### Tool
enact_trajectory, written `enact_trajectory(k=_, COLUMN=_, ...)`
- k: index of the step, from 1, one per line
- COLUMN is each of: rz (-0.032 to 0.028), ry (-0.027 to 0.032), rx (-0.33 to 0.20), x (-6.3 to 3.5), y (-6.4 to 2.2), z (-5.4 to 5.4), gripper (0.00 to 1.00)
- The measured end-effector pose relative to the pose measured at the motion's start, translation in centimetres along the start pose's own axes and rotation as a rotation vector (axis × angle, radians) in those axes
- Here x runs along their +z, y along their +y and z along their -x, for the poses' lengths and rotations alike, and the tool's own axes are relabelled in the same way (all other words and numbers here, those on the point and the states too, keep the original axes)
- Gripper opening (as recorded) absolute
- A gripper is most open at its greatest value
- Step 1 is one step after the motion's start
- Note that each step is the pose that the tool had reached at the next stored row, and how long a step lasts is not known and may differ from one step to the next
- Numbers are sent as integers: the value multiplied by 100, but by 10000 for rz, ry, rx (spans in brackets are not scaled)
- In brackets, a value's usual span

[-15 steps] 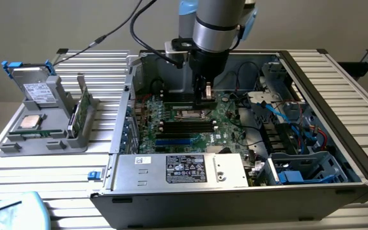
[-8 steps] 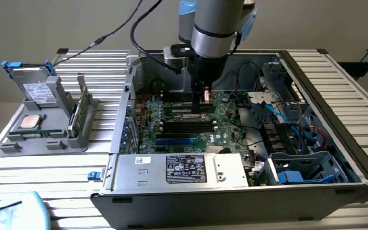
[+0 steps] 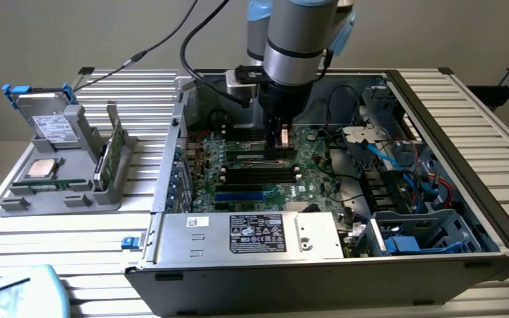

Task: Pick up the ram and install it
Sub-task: 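Insert the ram into the slot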

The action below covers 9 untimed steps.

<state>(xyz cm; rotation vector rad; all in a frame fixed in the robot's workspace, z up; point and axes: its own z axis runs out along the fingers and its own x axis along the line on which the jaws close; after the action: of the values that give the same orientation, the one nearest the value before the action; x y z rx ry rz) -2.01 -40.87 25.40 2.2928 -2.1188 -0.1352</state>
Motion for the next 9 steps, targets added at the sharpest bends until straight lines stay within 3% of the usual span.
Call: enact_trajectory(k=9, rz=2, ry=13, rx=1, x=68, y=-1, z=-27, gripper=14)
